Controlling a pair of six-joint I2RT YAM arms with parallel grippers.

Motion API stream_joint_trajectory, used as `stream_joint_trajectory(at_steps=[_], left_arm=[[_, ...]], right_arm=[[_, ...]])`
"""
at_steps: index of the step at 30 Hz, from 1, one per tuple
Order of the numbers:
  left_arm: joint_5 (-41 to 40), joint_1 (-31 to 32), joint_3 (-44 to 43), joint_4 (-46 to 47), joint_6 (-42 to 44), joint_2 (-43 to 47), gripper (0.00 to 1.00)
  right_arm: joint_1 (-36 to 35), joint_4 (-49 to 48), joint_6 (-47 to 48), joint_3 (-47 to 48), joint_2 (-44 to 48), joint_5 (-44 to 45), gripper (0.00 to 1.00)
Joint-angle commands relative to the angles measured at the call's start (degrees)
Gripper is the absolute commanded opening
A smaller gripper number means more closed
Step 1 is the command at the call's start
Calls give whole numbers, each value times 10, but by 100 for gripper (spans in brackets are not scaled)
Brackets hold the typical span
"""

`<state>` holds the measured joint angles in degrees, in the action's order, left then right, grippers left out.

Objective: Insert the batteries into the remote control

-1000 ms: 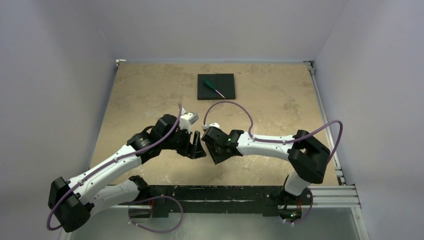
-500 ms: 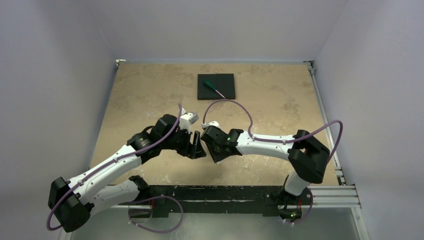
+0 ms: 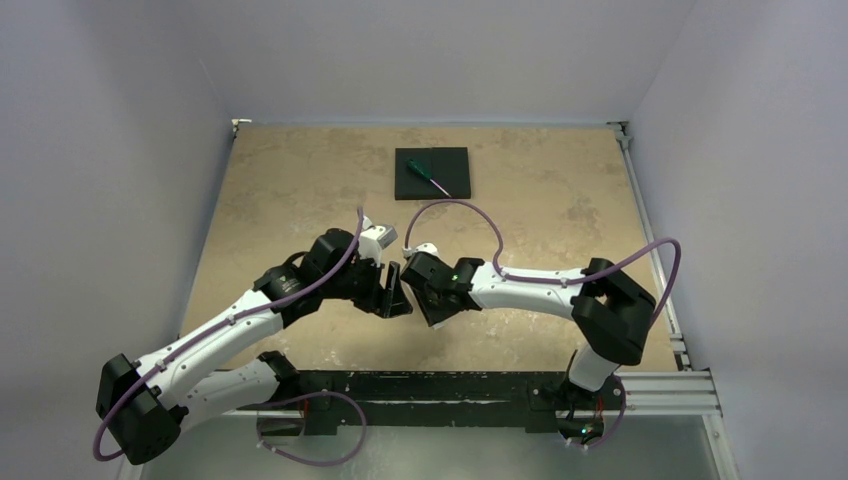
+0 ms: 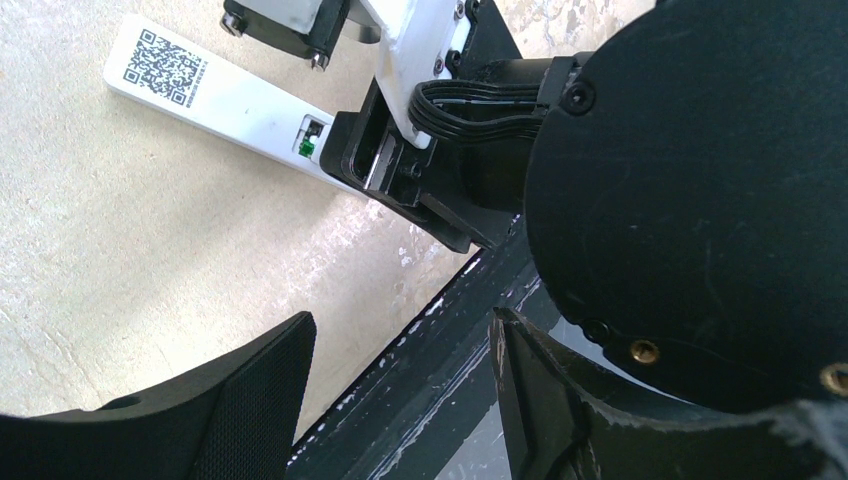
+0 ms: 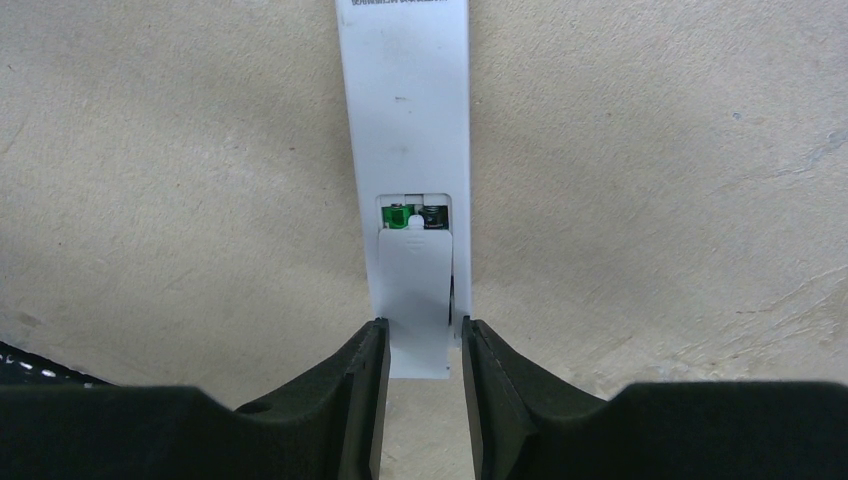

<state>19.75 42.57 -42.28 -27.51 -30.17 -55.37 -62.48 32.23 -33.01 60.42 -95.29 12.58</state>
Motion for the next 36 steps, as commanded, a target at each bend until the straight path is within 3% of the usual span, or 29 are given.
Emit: stream_joint_trajectory(at_steps=[1, 36], left_arm=[[2, 4, 1, 15, 10, 5, 64], [5, 4, 1, 16, 10, 6, 64]], right_arm=[[-9, 7, -4, 25, -8, 22, 39], [-18, 22, -22, 43, -5, 30, 35]])
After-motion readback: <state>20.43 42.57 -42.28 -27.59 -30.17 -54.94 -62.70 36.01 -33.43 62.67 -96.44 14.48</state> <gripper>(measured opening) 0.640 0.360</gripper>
